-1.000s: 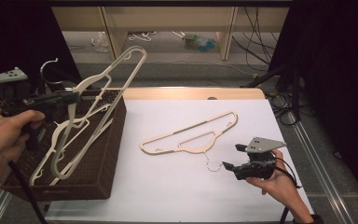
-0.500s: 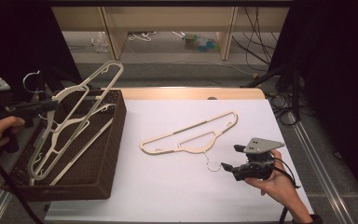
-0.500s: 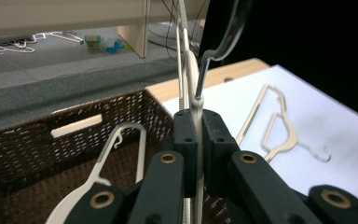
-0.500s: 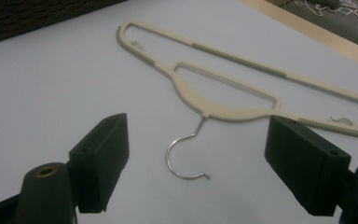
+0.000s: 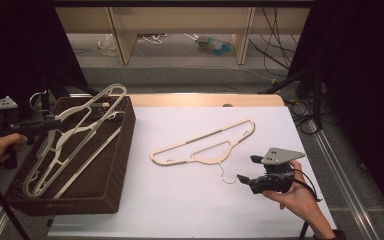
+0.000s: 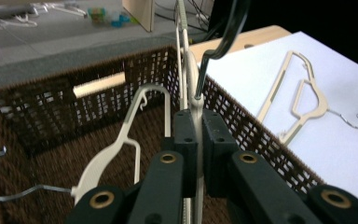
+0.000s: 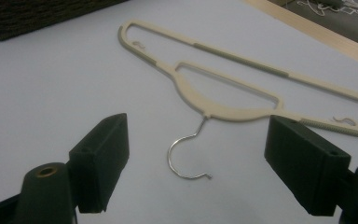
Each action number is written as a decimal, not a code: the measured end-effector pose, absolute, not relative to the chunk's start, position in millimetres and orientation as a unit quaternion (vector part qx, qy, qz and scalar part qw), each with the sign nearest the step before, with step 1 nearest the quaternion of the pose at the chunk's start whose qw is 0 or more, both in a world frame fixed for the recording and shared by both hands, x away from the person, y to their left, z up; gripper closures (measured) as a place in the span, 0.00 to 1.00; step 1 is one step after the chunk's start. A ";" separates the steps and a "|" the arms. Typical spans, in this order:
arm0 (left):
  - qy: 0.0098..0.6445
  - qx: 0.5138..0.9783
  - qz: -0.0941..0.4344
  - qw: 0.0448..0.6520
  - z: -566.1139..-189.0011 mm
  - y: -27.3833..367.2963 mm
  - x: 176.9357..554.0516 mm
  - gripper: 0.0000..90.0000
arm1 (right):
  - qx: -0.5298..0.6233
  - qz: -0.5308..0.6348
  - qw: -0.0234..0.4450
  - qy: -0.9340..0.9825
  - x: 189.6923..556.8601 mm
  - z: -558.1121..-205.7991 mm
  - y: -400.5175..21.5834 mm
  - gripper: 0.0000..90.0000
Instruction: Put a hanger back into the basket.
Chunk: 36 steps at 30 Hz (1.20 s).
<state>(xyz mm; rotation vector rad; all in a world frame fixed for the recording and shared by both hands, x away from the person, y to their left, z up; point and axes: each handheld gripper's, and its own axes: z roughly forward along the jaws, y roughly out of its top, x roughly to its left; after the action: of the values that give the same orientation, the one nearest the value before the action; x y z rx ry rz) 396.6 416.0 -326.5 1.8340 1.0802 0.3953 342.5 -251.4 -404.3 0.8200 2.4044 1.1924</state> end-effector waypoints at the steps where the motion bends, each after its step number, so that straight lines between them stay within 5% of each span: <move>1: 0.440 0.750 0.161 0.467 -328.9 416.8 396.5 0.95 | 0.289 0.419 0.166 0.845 342.5 -404.6 -251.1 0.25; 22: 0.485 0.745 0.103 0.447 -375.0 421.2 413.8 0.95 | 0.288 0.417 0.162 0.847 342.5 -405.1 -250.6 0.25; 36: 0.561 0.716 0.174 0.377 -396.7 429.7 419.8 0.82 | 0.284 0.417 0.161 0.848 342.8 -405.9 -250.5 0.25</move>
<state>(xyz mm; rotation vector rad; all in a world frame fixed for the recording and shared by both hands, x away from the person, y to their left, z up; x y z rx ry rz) 419.8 429.7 -396.7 1.8315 1.4332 0.4450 342.8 -250.5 -405.9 0.8116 2.4215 1.1922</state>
